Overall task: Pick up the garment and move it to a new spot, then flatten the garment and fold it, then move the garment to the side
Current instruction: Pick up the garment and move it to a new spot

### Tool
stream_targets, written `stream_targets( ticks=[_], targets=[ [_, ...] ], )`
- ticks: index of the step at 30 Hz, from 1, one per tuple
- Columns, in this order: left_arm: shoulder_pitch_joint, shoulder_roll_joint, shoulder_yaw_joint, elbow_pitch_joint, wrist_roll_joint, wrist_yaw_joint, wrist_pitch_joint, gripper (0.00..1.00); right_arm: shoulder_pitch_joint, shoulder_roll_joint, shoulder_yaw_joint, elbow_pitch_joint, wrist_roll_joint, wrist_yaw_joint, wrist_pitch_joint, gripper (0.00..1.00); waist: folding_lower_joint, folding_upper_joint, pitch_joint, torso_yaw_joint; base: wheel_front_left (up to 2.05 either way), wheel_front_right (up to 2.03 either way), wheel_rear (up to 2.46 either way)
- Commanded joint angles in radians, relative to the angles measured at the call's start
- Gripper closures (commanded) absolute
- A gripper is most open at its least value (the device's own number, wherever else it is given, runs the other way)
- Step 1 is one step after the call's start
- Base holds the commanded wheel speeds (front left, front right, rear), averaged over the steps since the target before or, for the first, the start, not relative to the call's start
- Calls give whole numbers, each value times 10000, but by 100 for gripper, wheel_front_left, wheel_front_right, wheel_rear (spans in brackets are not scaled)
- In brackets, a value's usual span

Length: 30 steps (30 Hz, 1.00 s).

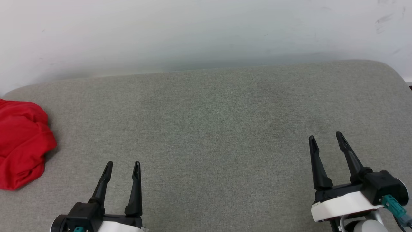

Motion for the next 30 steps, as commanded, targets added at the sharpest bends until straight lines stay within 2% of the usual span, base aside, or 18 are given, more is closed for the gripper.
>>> stream_targets(
  ticks=[1,22,30],
  targets=[
    [146,-25,-26,8,112,-52,-92,0,15,-1,31,-62,-148,-3,-94,0,0,0,0,-8,0,0,0],
    [106,-28,-42,271,-183,-276,-70,0,105,-1,44,97,221,-3,-73,0,0,0,-26,-14,0,0,0],
    [34,-27,-49,315,-149,-318,-70,0,142,-1,161,101,283,-3,-73,0,0,0,-9,254,0,0,0]
  ],
)
